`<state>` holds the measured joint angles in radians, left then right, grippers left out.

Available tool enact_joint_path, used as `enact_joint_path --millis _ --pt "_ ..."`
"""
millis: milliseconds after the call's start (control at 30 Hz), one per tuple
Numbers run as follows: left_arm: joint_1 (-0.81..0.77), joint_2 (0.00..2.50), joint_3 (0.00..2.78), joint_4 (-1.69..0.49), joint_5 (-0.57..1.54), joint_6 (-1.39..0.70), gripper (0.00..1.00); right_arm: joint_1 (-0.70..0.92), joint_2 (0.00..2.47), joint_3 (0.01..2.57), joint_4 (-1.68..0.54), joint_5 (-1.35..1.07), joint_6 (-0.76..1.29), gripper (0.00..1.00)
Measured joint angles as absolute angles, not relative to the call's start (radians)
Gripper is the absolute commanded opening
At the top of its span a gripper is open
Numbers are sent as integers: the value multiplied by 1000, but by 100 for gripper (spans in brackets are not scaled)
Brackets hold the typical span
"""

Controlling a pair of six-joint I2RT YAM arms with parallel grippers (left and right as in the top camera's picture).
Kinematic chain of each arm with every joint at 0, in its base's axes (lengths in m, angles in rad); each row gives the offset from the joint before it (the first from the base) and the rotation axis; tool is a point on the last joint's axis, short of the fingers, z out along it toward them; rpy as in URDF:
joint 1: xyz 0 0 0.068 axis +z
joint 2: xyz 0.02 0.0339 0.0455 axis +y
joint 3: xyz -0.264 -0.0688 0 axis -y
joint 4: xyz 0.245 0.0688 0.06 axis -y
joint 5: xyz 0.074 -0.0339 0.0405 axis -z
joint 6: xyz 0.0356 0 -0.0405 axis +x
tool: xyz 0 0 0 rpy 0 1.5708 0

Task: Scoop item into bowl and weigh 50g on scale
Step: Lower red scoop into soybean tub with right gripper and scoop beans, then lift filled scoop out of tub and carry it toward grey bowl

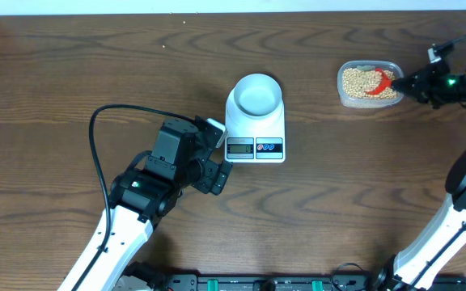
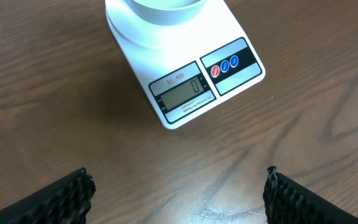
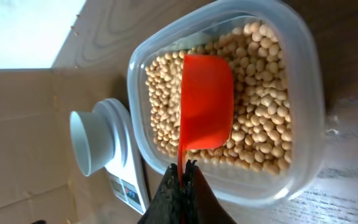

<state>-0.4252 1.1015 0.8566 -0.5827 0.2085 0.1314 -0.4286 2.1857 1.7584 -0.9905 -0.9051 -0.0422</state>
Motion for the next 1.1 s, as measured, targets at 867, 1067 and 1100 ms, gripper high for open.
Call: enact_joint_path --millis 867,1067,1100 --pt "-425 1102 857 -583 208 131 89 -535 2186 1758 -1182 -1113 -255 1" --pt "-425 1102 857 -583 208 131 89 -534 2186 1758 -1198 -1182 -304 1" --pt "-425 1102 857 -583 208 131 89 -532 2186 1758 -1200 -1193 -308 1"
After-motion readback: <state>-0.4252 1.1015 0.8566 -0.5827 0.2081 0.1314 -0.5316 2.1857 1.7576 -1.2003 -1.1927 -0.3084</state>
